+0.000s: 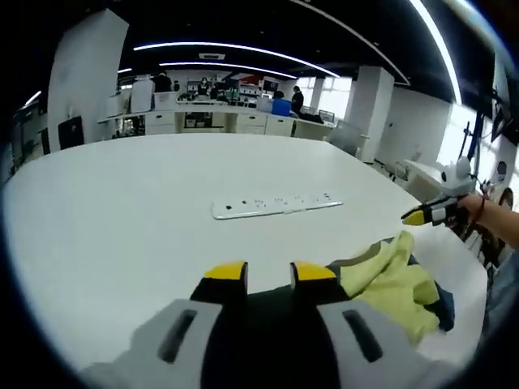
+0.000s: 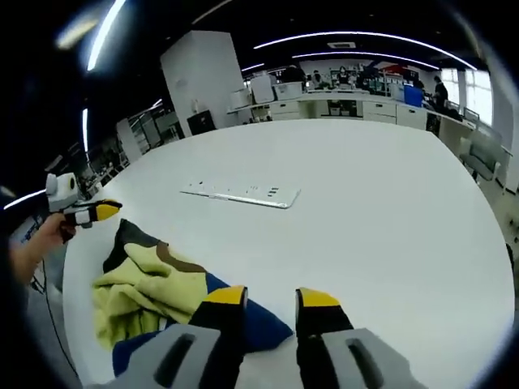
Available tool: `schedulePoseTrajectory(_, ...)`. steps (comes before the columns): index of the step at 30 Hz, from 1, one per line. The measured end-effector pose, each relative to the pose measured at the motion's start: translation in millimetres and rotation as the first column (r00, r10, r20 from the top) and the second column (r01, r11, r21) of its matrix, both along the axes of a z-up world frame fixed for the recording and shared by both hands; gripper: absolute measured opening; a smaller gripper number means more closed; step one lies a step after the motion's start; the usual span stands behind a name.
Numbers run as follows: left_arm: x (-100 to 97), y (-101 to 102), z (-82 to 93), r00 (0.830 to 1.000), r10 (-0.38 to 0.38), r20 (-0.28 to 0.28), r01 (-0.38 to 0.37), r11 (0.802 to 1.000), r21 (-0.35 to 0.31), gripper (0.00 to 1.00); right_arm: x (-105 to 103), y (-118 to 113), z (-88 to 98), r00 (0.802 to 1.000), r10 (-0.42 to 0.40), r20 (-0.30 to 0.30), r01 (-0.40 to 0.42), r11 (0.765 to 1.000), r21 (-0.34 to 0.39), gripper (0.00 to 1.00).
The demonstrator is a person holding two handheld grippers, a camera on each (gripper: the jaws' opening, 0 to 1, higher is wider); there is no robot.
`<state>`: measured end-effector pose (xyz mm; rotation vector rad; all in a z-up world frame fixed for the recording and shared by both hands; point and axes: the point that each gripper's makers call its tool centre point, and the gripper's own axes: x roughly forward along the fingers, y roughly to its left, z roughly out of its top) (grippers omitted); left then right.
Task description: Fold the garment on the visible template until the final outline fits inside the template.
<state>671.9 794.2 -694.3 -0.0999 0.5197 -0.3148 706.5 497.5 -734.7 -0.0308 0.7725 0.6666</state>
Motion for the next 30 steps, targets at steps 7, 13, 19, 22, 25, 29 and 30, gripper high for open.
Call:
schedulePoseTrajectory(7,5.2,-18,-29.8,0.994,-0.062,-0.094,0.063,0.998,0.005,0.25,-6,19,-13.7,0.994,0.11,-0.029,-0.111,0.993,-0.051,0.22)
schedulePoseTrajectory(13,0.6,-24,-47.2,0.983,-0.114,-0.142,0.124,0.99,0.065,0.24,-4,22,-23.3,0.984,0.171,-0.05,-0.175,0.98,-0.093,0.21)
schedulePoseTrajectory(19,-2.4,-21,-59.9,0.974,-0.136,-0.182,0.155,0.984,0.093,0.24,-7,24,-32.8,0.969,0.235,-0.073,-0.244,0.958,-0.153,0.19)
schedulePoseTrajectory(22,-2.1,-18,-60.1,0.974,-0.137,-0.179,0.158,0.982,0.105,0.22,-5,24,-35.8,0.968,0.242,-0.066,-0.25,0.952,-0.175,0.14)
schedulePoseTrajectory(25,-3.9,-16,-62.3,0.973,-0.136,-0.187,0.158,0.982,0.106,0.21,-7,24,-38.8,0.965,0.249,-0.085,-0.26,0.949,-0.178,0.06)
schedulePoseTrajectory(29,-9.9,-14,-71.8,0.963,-0.135,-0.231,0.156,0.985,0.076,0.19,-9,24,-40.8,0.962,0.258,-0.086,-0.27,0.944,-0.191,0.0)
schedulePoseTrajectory(30,-10.8,-14,-73.4,0.962,-0.131,-0.24,0.15,0.986,0.066,0.19,-9,24,-40.9,0.962,0.259,-0.09,-0.272,0.944,-0.186,0.0)
